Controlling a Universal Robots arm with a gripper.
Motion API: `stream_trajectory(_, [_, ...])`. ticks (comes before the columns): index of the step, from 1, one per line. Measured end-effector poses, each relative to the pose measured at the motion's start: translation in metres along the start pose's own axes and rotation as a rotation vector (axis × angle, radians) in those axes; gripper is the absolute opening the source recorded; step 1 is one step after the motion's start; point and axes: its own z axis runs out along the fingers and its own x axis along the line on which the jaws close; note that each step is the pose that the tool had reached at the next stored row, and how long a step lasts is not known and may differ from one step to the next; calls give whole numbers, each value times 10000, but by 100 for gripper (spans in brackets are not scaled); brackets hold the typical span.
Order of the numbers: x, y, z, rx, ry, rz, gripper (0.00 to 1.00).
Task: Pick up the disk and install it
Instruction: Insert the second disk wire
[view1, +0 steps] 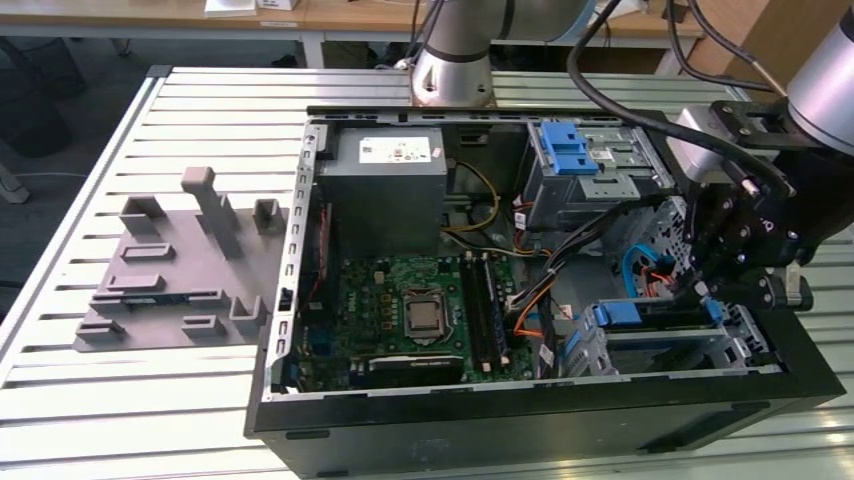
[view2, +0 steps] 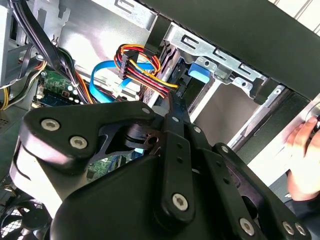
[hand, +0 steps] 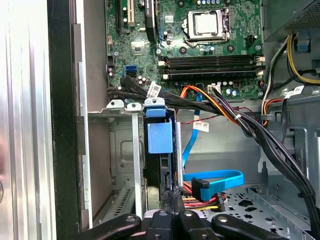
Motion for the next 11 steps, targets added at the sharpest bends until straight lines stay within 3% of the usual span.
stream_trajectory(11, [5,47,0,0,0,0,11])
